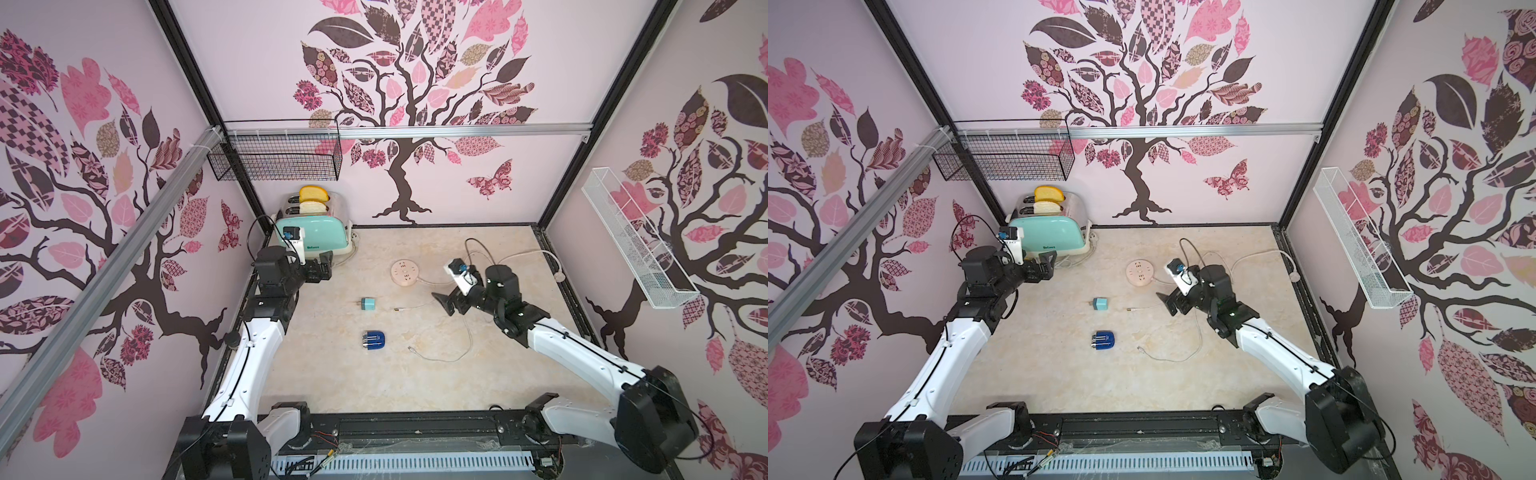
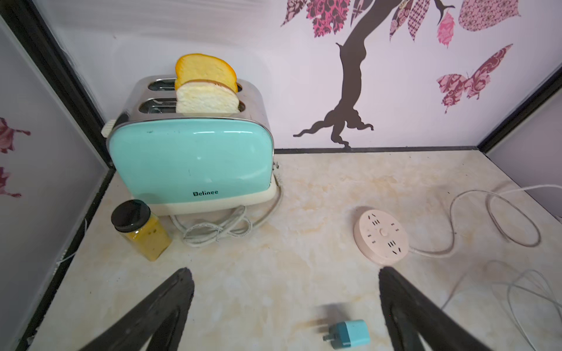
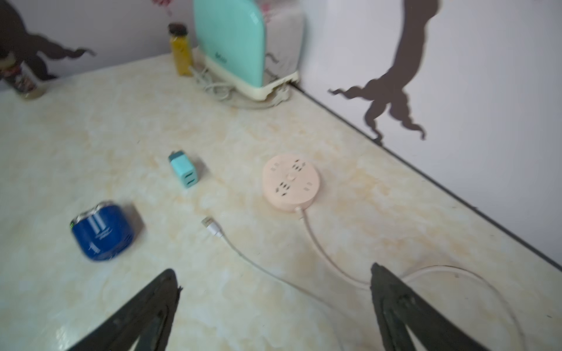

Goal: Charge the electric shaver
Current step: Pick up the charging cable from the center of the board.

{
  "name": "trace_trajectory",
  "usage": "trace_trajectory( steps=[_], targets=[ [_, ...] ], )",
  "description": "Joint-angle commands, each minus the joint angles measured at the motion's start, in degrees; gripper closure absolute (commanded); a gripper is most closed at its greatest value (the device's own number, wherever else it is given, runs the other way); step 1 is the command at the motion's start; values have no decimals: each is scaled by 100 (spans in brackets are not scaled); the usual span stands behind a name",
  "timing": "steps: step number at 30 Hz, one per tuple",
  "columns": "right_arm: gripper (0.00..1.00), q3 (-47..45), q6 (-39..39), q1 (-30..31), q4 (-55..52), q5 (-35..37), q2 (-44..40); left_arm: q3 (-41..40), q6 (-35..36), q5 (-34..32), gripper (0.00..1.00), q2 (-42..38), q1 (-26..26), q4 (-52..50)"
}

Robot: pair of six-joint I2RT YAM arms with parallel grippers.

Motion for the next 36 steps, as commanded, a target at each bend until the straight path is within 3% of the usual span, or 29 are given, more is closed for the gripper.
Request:
trace_trajectory(
  steps=[1, 8, 14, 22, 28, 36],
  targets=[
    [6, 196, -552, 267, -854, -351, 442, 161, 17, 335, 2, -240, -30, -947],
    [16, 473, -979, 348, -794, -594, 1448, -11, -60, 296, 2, -493, -33, -1398],
    [17, 932, -1079, 476, -749, 73, 2141, 134, -142, 344, 2, -405, -29, -1638],
    [18, 1735, -1423, 698, -967, 33, 3124, 80, -218, 412, 2, -444, -34, -1635],
    [26, 1908, -1339, 814, -833, 87, 3569, 147, -78, 522, 2, -421, -33, -1845],
    [36, 2554, -1594, 925, -1426, 393, 4118, 138, 52, 518, 2, -430, -15, -1985]
  ],
)
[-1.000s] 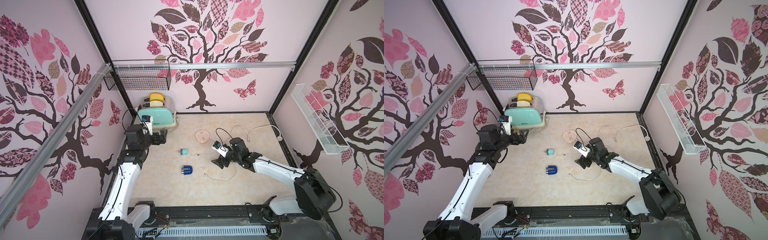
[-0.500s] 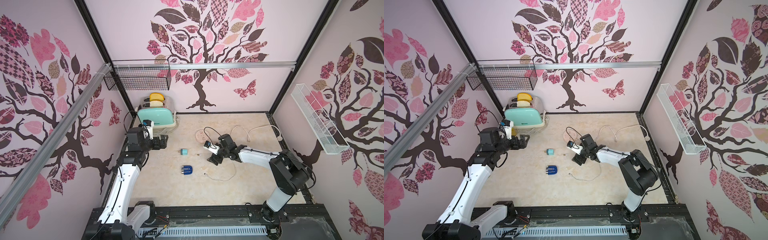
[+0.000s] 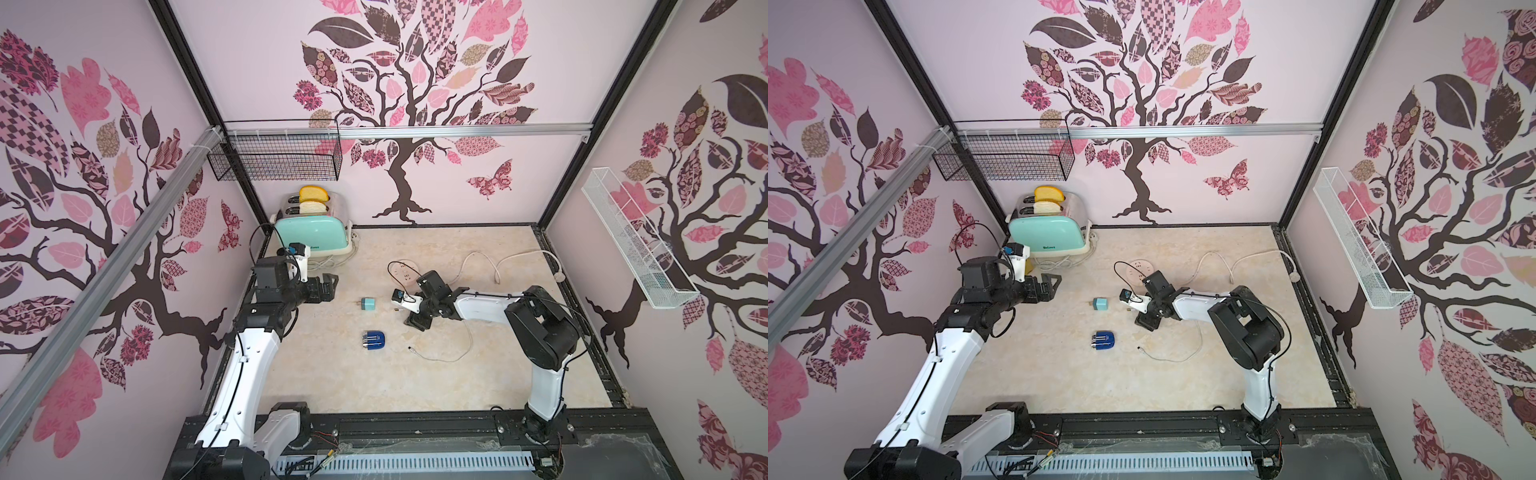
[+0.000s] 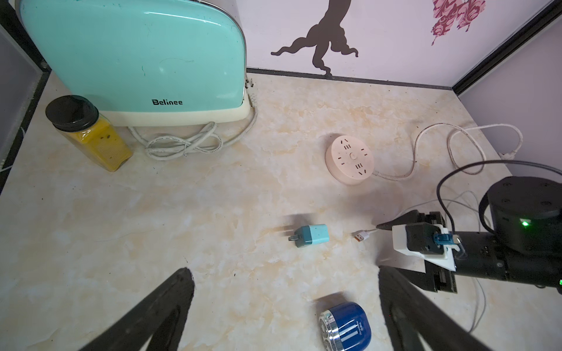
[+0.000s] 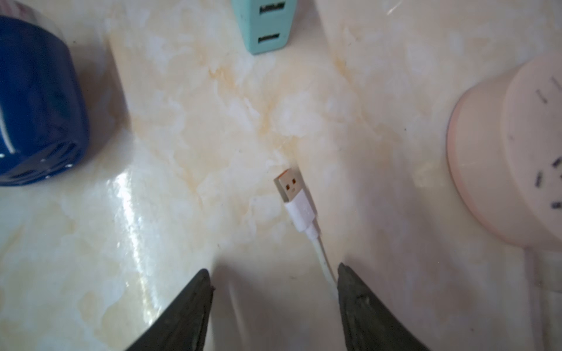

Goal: Charge the electric shaver
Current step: Pick up the charging cable from the center of the board.

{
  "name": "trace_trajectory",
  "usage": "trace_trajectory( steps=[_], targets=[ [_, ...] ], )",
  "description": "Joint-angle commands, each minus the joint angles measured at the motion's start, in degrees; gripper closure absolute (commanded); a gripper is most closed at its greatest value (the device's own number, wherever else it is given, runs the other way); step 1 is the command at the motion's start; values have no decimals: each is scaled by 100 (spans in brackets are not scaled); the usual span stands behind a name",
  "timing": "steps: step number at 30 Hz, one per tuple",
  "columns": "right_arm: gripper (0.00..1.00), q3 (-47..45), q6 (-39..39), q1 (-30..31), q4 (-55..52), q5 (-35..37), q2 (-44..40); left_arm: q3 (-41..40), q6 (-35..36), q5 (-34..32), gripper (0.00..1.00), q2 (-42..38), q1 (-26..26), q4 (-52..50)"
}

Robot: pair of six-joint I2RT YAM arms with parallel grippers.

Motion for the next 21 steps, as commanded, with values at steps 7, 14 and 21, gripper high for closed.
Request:
trace_trajectory(
  steps=[7, 14, 21],
  targets=[
    [45, 623, -183, 60, -812, 227, 444, 75, 89, 78, 2, 8, 47, -49],
    [83, 811, -169, 114, -1188, 98, 589, 26, 119, 131, 2, 30, 82, -75],
    [100, 253, 29, 158, -476, 304, 221, 17, -11, 422, 2, 83, 91, 22]
  ],
)
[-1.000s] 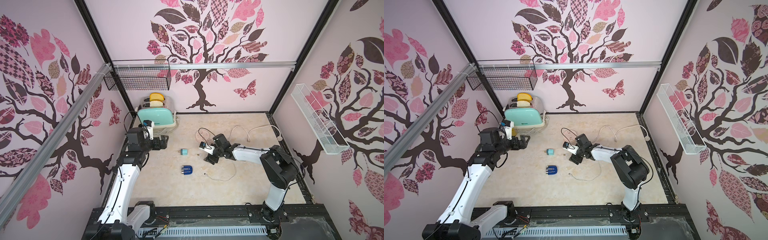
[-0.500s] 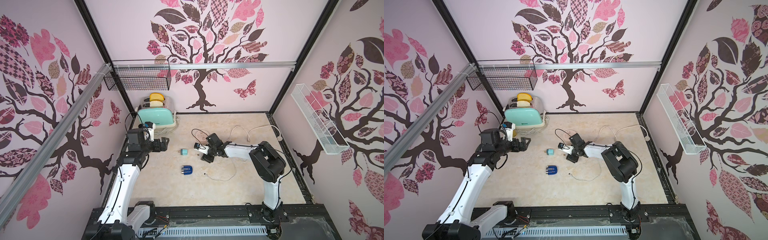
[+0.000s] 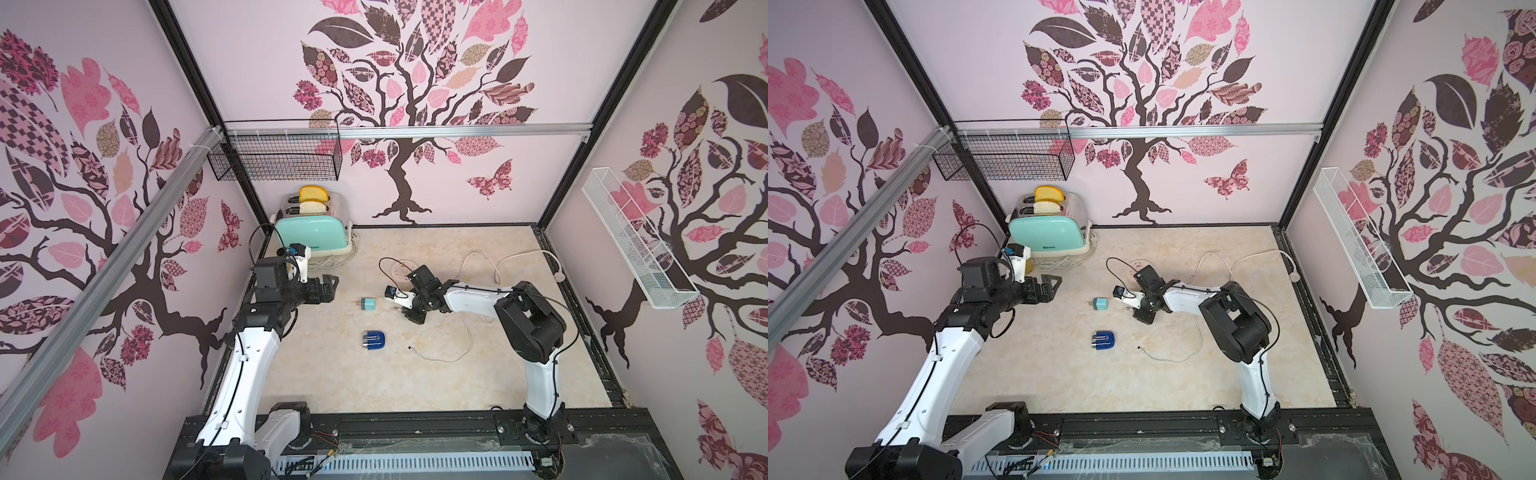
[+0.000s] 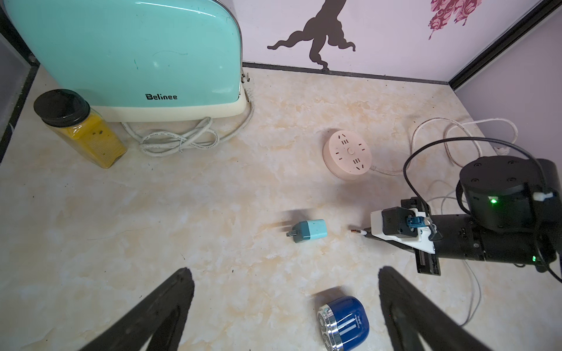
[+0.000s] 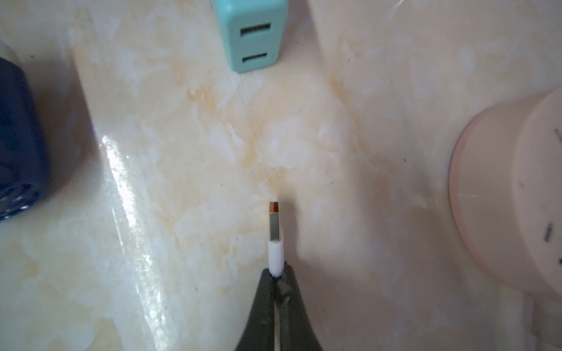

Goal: Charge the electric shaver
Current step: Pick up the charging cable from the center of the board.

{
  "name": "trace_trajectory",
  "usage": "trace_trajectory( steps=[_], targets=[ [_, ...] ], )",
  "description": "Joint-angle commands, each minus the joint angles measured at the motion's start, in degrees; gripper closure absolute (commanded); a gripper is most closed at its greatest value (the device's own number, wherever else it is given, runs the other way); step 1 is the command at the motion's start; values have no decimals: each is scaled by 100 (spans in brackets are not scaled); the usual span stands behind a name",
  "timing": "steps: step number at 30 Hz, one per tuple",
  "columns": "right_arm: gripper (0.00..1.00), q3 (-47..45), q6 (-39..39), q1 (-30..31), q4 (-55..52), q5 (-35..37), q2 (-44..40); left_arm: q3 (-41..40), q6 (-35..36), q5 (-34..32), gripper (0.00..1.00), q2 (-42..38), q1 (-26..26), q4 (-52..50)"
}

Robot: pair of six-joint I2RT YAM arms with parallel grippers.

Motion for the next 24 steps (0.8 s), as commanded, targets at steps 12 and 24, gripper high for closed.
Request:
trace_trajectory(
  steps=[12, 24],
  targets=[
    [100, -1847, 447, 27, 1414, -325, -2031, -135, -379, 1599, 6, 500, -281, 104],
    [100, -398, 245, -761, -1885, -2866, -2211, -1228, 1555, 2394, 19, 355, -1194, 2013]
  ],
)
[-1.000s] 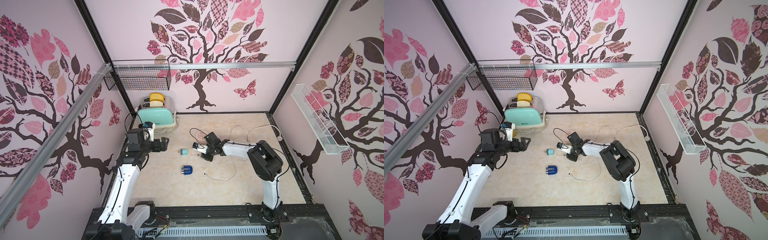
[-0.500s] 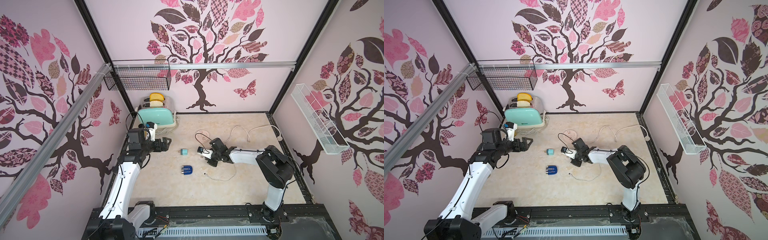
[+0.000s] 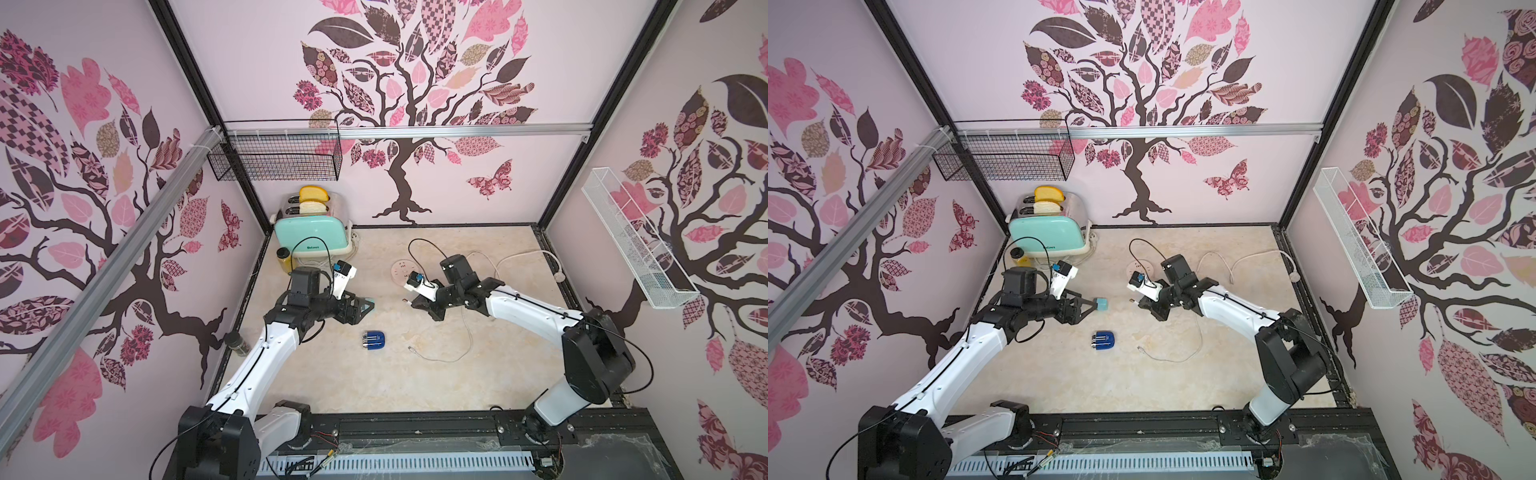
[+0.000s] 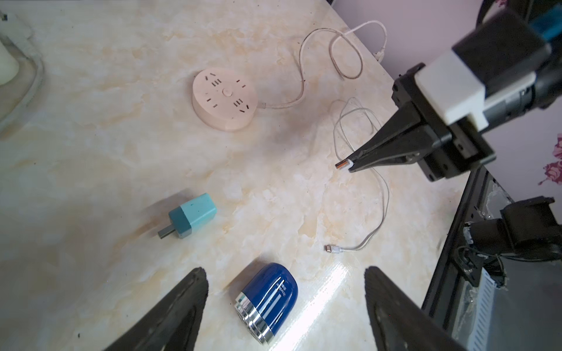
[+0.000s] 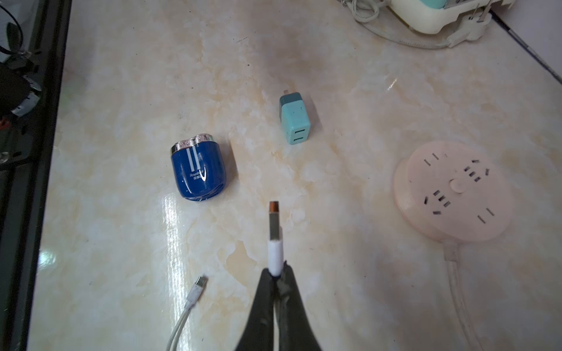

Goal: Charge the electric shaver
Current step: Pick up the charging cable from the center of the board.

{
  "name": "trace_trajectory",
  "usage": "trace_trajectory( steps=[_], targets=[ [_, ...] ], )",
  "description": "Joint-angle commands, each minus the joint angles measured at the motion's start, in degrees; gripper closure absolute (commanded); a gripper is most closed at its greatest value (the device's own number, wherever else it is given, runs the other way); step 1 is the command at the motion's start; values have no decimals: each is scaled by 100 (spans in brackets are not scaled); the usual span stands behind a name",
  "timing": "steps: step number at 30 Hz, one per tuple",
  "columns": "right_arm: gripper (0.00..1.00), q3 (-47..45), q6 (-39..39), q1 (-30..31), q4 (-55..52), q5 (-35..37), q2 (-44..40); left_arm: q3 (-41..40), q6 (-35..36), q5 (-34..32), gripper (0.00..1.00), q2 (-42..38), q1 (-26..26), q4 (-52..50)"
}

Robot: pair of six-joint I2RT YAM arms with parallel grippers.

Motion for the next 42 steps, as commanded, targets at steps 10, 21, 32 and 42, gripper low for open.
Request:
trace_trajectory(
  steps=[10, 21, 32, 42],
  targets=[
    [100, 1250, -277, -54, -2590, -1302, 586, 469, 2262, 1230, 24, 899, -666, 678],
    [100, 630, 75, -54, -1420, -638, 8, 932, 2545, 1428, 24, 1529, -1079, 464],
    [100, -2161, 498, 147, 2797, 1233, -2137, 934, -711, 1820, 23, 1559, -916, 1433],
    [100, -2583, -173, 754, 4063, 2727, -2340, 886, -3784, 1934, 25, 1529, -1240, 1821]
  ],
)
